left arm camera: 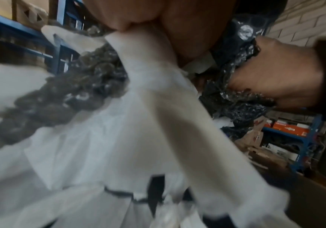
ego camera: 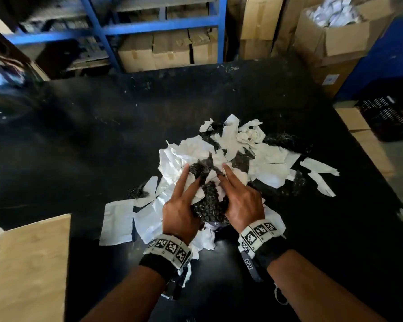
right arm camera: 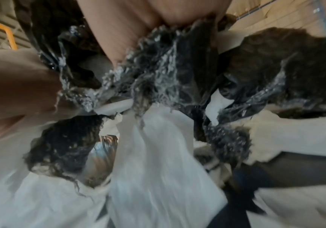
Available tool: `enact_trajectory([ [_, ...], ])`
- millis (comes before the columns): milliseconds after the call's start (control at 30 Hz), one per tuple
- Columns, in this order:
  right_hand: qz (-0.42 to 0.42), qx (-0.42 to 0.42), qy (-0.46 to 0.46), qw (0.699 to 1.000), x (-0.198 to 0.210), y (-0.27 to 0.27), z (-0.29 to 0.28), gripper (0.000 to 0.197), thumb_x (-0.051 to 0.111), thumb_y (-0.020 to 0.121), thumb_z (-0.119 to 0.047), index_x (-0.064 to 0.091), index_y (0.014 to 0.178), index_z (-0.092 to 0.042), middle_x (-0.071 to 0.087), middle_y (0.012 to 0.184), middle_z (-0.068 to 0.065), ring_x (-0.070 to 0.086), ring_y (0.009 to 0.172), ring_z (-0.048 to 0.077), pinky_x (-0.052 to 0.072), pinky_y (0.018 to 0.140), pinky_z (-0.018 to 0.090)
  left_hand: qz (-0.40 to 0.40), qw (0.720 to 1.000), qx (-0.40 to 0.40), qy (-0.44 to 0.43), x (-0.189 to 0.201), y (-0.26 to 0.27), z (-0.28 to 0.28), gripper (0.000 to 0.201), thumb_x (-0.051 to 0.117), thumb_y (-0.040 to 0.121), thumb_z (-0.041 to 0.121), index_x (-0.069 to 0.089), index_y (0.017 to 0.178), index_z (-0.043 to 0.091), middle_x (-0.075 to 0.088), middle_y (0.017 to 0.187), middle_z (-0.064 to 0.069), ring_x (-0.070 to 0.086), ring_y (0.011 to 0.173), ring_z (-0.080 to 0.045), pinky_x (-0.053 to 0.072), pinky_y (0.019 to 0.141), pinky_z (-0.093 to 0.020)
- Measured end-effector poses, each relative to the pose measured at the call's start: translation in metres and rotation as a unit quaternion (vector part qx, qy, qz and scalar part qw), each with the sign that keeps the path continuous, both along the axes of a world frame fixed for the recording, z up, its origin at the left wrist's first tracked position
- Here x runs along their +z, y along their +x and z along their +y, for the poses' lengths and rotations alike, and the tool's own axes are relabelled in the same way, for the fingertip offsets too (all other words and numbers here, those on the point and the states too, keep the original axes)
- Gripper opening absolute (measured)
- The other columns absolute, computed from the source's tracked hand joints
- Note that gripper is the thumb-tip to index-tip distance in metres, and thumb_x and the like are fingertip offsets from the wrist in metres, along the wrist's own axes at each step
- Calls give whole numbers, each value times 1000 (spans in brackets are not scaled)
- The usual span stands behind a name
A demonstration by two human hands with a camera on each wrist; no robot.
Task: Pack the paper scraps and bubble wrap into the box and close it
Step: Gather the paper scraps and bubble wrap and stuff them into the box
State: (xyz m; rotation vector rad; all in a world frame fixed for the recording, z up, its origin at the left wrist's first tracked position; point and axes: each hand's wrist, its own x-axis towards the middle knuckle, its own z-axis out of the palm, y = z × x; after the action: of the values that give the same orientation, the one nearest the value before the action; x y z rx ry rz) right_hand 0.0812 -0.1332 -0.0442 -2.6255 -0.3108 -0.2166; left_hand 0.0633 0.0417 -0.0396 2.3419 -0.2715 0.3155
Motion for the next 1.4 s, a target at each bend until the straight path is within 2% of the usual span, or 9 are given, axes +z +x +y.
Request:
enact_trajectory([
  [100,-52,-5,27,998,31,-5,9,82,81,75,4,50,146,-21,39,162,0,68,64,18,63,65,37,-52,999,8,-11,35,-4,8,78,85,70,-4,60,139,24,31,165,4,58,113,3,62,74,-27],
  [267,-130,-6,48,990,94,-16,31,74,79,73,6,56,139,-18,43,159,-1,72,67,26,62,64,42,-92,996,5,-10,101,-16,30,78,88,68,-3,62,137,23,30,166,5,62,111,-7,58,78,-21],
  [400,-179,18,47,983,152,-23,56,71,78,74,7,56,137,-16,37,162,-2,73,73,27,62,68,42,-147,989,-1,-16,155,-29,59,68,89,75,9,63,137,19,31,165,1,39,128,23,39,92,0],
  [600,-255,58,66,963,232,-50,138,63,84,72,5,62,129,-10,38,162,-1,74,85,26,62,77,41,-229,972,33,-26,232,-69,139,59,85,78,9,66,133,15,35,164,-4,51,137,-7,37,100,-3],
  [667,-271,78,78,956,250,-64,178,67,83,72,4,61,134,-10,38,162,-1,74,88,26,61,80,42,-245,968,44,-30,254,-92,178,51,77,83,22,67,132,14,35,163,-5,51,139,-13,41,106,-11],
  [867,-279,124,93,948,289,-124,331,72,82,72,2,59,139,-10,43,159,4,72,105,26,60,90,40,-265,958,110,13,295,-168,325,50,76,82,24,68,131,19,40,161,-7,49,135,-3,34,104,-4],
  [1033,-257,158,120,946,281,-177,458,67,76,80,0,56,142,-17,47,157,2,68,116,26,57,96,40,-217,964,151,40,296,-235,445,53,73,81,25,66,134,22,40,161,-3,55,130,-9,46,105,-24],
  [1167,-172,163,95,967,241,-203,534,79,73,80,-2,45,147,-32,44,158,-9,70,111,23,58,93,42,-143,968,192,79,270,-272,513,56,77,79,14,66,132,29,39,161,6,67,119,-20,53,91,-29],
  [1400,-50,137,21,989,153,-224,585,58,72,82,0,60,128,-34,64,127,-11,73,93,21,62,80,38,19,984,145,103,161,-276,575,61,78,79,31,59,137,29,38,160,-4,68,114,-31,59,89,-41],
])
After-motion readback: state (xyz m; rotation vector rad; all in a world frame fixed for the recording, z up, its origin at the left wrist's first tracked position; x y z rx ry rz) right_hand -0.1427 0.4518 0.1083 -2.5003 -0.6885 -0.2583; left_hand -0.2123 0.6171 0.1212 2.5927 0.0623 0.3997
